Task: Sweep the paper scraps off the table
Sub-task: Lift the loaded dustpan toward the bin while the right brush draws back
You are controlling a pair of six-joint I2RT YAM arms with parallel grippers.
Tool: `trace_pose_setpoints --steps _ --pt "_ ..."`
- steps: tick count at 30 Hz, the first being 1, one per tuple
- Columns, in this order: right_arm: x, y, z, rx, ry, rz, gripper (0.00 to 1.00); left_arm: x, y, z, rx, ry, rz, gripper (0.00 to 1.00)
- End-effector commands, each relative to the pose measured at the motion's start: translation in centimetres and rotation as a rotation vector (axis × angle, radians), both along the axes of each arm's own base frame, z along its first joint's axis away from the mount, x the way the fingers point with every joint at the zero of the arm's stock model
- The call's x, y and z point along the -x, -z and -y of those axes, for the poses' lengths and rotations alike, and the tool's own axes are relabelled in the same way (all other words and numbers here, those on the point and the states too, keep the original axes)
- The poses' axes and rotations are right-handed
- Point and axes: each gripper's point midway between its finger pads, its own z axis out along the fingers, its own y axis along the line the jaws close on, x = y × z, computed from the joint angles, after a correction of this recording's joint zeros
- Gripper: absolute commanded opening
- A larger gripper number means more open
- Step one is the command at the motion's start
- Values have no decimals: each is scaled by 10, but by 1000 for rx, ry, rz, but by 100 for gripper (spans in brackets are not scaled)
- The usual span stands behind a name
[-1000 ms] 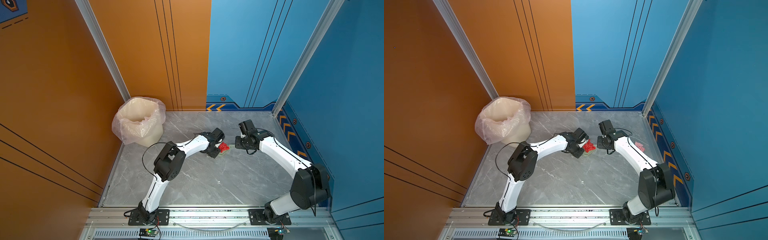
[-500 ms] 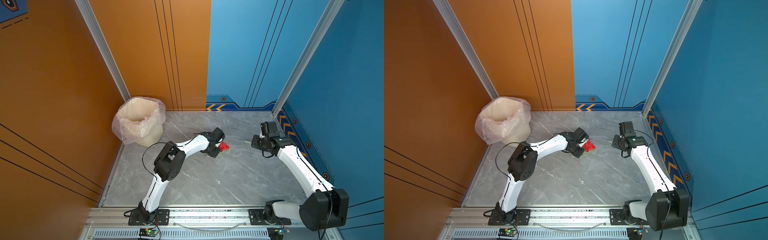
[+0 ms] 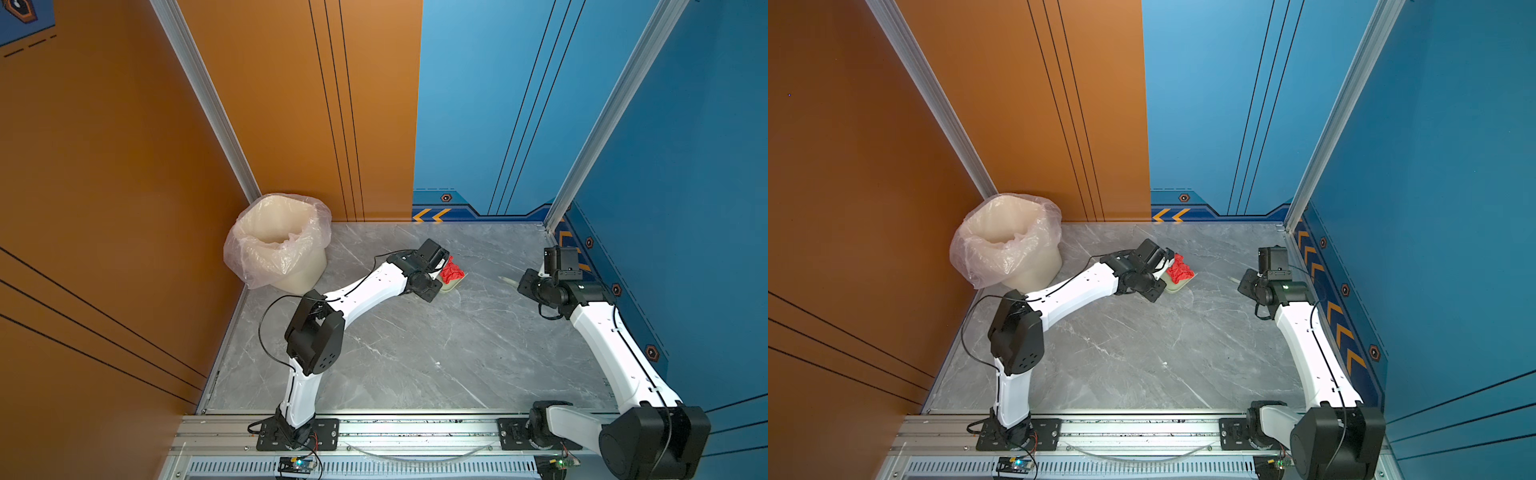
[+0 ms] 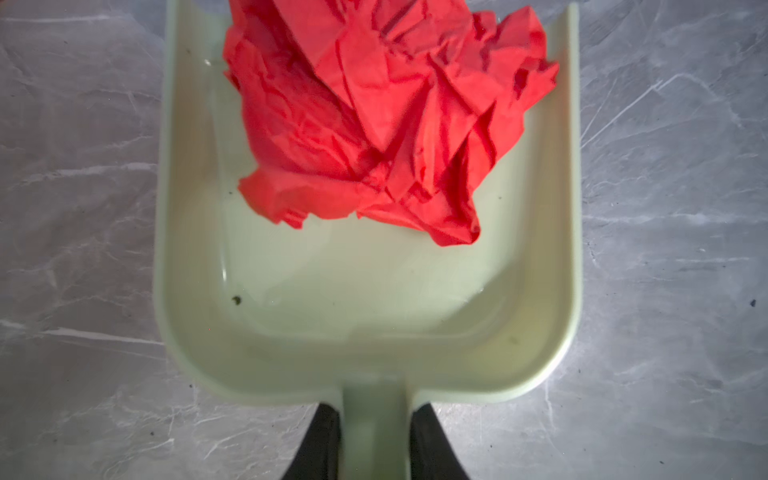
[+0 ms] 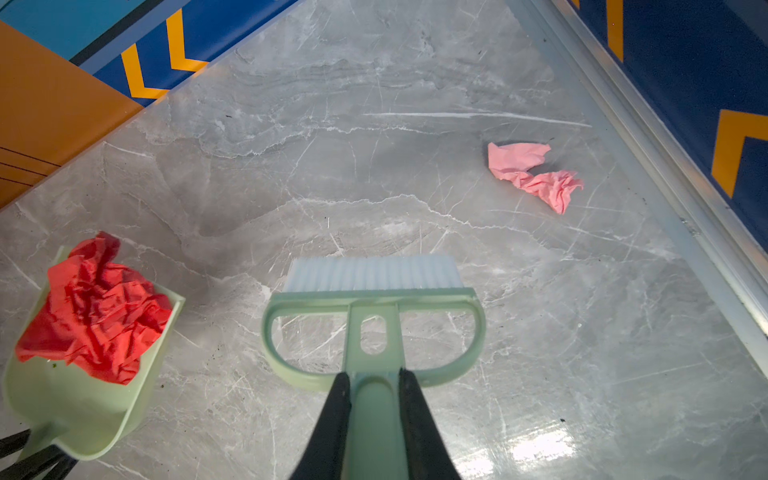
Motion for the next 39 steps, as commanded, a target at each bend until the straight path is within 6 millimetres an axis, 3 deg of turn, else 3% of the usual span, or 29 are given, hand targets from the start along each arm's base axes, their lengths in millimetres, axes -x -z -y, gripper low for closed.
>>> trace_pose_setpoints --steps 1,14,22,34,39 --pt "6 4 1 -23 19 -12 0 3 -24 -13 -24 -3 49 0" --pt "7 12 -3 -36 -9 -36 0 -5 -99 -46 -9 -35 143 0" --pt "-4 17 -14 -95 -43 -25 0 -10 -141 -75 65 -100 162 0" --pt "-12 21 -24 -134 -78 -24 0 -12 -177 -119 157 -212 161 0" --pt "-14 27 -28 -156 -85 -31 0 -15 -194 -146 197 -283 180 0"
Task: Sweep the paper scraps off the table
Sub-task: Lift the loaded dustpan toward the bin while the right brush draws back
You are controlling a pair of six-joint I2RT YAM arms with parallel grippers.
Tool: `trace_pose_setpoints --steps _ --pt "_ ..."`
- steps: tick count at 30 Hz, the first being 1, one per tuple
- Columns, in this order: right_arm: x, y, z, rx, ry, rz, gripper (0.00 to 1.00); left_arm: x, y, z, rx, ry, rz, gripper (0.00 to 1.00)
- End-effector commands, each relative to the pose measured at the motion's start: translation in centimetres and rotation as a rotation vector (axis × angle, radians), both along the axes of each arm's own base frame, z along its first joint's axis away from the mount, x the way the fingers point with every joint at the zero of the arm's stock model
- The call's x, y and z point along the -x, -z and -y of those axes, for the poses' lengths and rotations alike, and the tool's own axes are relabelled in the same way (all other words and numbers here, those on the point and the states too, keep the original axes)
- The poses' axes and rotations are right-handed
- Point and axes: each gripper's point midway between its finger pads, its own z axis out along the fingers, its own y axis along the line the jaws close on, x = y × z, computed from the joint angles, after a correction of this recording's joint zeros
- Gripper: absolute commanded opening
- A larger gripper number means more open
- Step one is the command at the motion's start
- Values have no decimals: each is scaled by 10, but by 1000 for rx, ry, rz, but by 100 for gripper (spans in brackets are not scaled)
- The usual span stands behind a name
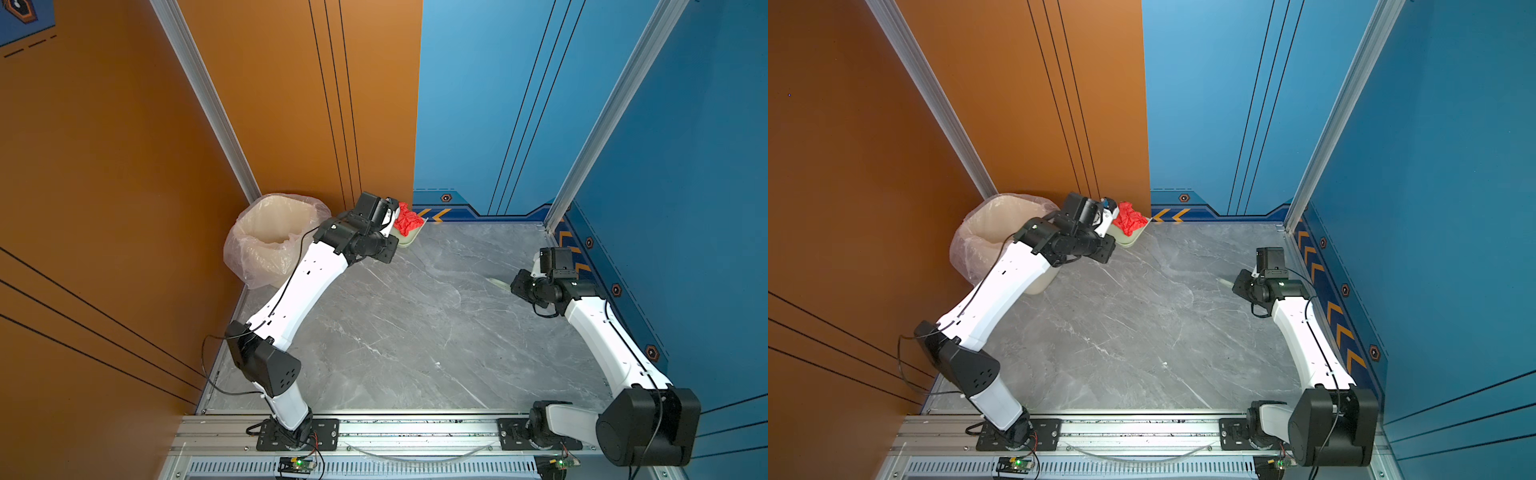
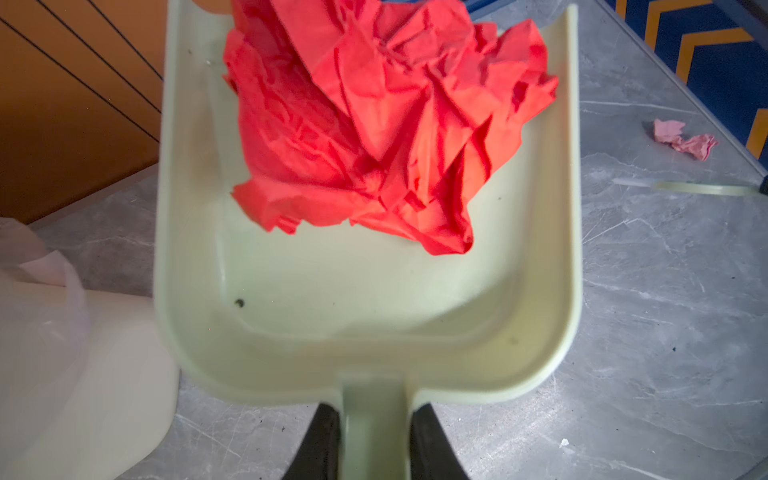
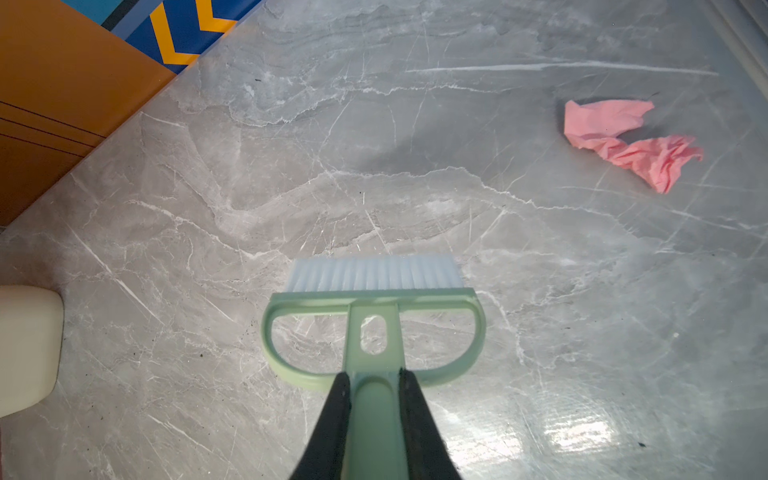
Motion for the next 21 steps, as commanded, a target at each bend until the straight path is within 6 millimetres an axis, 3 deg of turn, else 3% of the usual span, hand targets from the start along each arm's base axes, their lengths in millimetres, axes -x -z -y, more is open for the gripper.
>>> trace_pose_setpoints --steps 1,21 --pt "-2 7 -5 -28 -5 -4 0 7 -26 -19 69 -45 21 0" --pt "-9 15 -25 -34 -42 -20 0 8 -35 -117 235 -316 -13 0"
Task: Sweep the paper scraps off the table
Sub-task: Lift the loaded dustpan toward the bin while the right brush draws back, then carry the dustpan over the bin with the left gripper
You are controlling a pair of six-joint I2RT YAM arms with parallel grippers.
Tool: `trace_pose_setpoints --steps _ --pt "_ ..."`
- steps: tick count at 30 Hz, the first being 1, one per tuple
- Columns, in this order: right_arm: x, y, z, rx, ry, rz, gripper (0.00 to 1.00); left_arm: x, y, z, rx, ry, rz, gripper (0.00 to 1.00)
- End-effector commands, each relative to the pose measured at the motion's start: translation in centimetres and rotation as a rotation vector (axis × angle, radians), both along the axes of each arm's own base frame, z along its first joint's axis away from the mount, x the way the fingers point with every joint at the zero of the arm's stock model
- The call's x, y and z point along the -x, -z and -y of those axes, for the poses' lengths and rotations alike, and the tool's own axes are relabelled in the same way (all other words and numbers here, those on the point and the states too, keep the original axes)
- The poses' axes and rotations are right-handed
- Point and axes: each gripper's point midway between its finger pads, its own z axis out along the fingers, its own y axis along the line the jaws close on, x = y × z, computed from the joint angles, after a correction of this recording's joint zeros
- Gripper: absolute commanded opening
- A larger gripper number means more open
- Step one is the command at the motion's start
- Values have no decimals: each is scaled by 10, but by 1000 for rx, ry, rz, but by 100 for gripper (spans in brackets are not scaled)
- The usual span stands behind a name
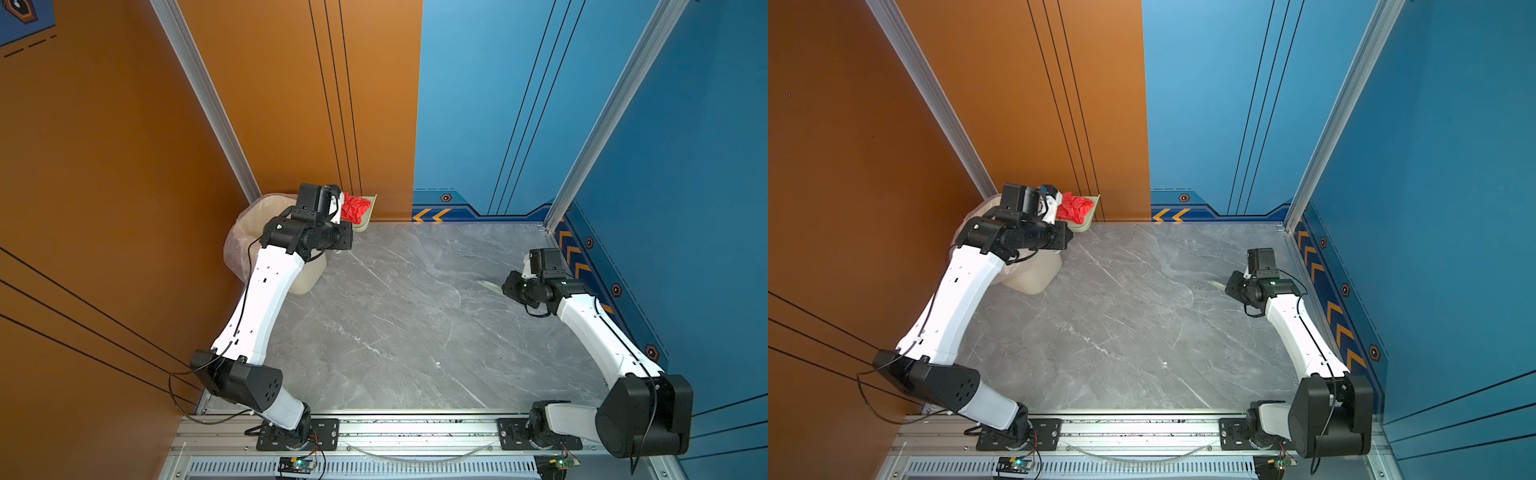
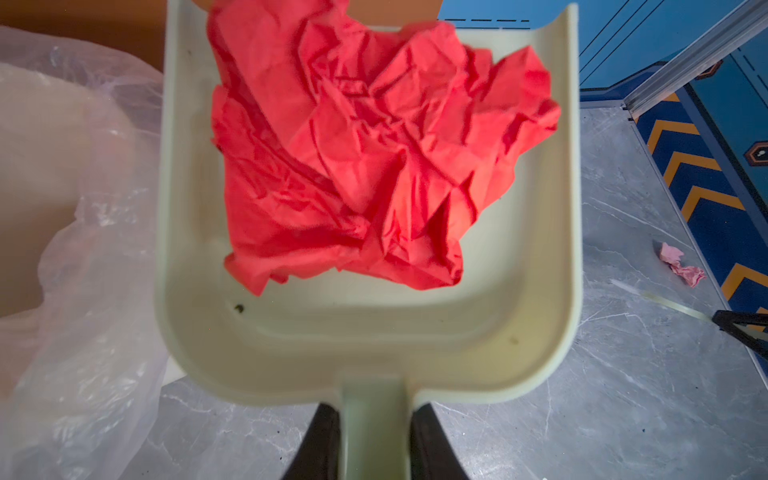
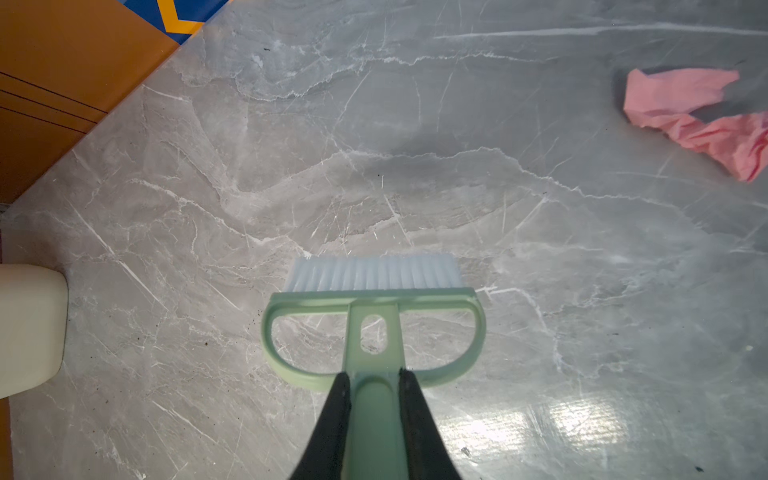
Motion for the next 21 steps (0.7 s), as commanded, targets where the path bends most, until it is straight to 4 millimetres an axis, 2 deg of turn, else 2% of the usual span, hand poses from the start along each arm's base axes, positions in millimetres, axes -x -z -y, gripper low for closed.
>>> trace_pose_setpoints --steps 1,21 --pt "-5 -2 -5 -11 -2 6 0 11 -9 -14 60 -33 6 0" --pt "-6 -5 -13 0 -17 7 0 9 -8 -84 368 -185 20 0"
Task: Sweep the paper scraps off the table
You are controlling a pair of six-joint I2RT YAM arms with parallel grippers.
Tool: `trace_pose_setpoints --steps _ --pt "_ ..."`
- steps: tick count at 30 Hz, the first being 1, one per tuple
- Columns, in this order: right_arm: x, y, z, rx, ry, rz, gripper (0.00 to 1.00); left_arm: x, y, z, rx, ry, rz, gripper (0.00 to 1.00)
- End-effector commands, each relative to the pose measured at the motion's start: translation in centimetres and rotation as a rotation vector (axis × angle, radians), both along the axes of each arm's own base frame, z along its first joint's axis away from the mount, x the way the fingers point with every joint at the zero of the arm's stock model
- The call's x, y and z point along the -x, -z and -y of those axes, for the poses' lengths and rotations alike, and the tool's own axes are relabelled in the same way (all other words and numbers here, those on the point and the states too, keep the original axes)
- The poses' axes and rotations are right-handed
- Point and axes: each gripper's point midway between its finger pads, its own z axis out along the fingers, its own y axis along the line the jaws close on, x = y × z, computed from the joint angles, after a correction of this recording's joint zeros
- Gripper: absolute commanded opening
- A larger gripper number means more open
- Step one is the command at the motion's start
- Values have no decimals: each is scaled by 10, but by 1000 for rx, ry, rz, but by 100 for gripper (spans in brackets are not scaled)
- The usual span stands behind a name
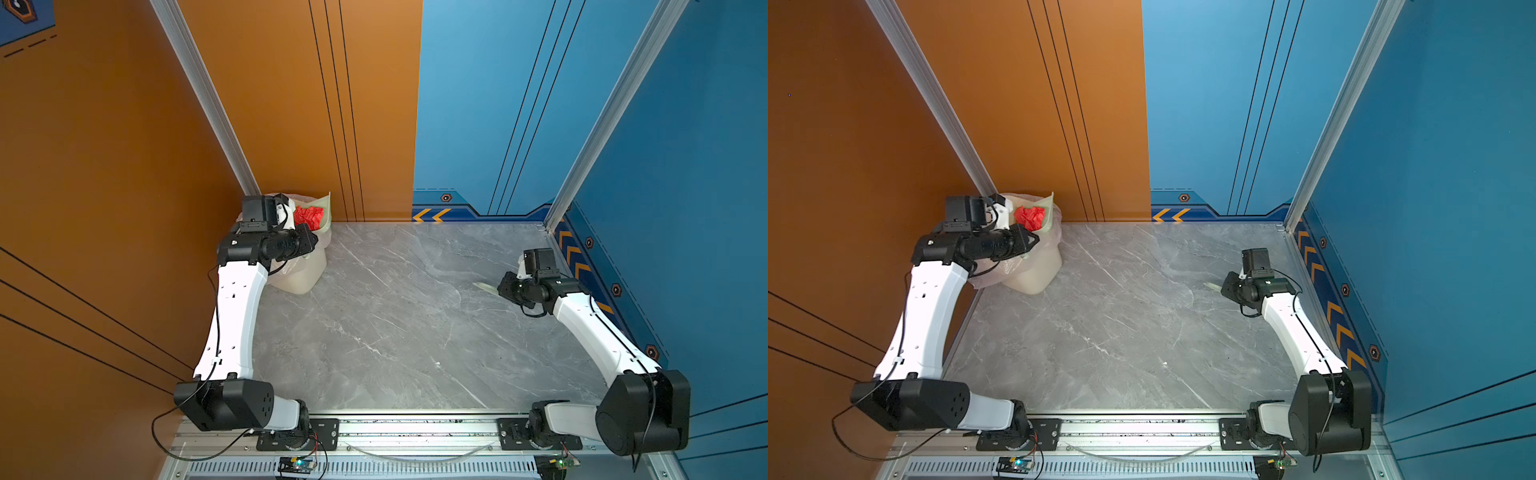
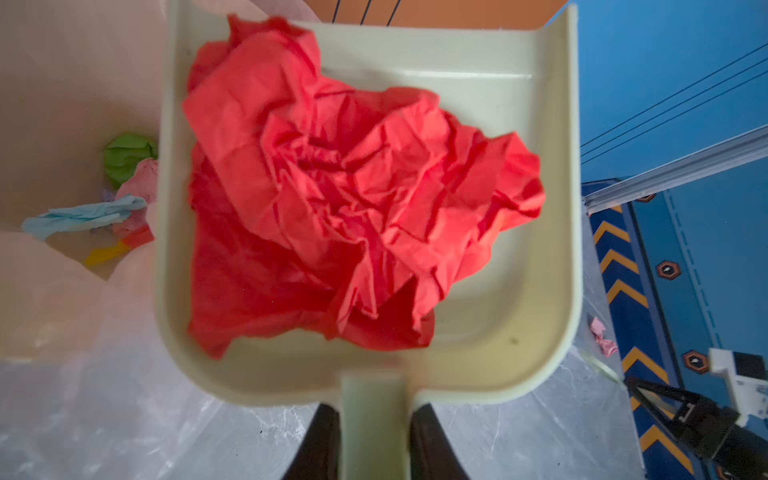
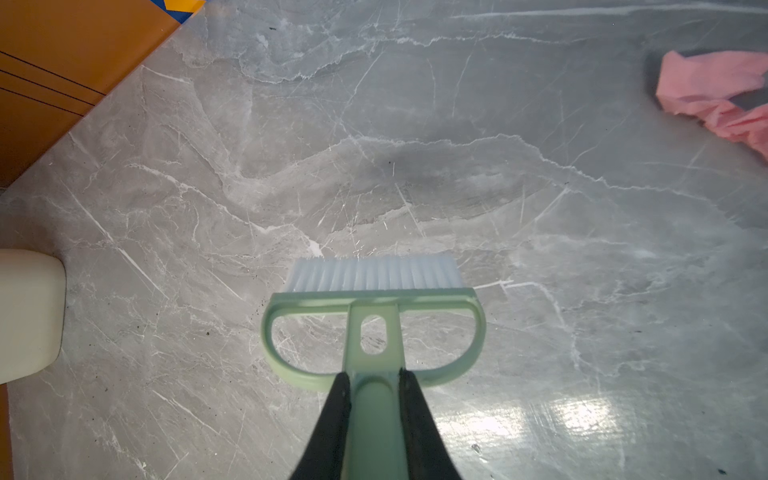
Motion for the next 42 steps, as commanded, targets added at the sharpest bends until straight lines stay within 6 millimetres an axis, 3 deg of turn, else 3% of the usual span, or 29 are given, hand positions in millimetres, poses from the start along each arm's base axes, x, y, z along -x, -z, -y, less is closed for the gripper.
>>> trace_pose_setpoints --steps 1,9,25,42 --pt "-7 -8 -2 1 8 18 0 0 -15 -2 83 5 54 0" --pt "-9 -8 -3 2 8 18 0 -12 -19 -21 266 -19 61 0" --pt "-11 -9 -7 5 -3 17 0 -23 -27 -34 551 -43 98 0" --pt "-8 -6 -8 9 -13 10 0 -29 -64 -44 872 -10 206 0"
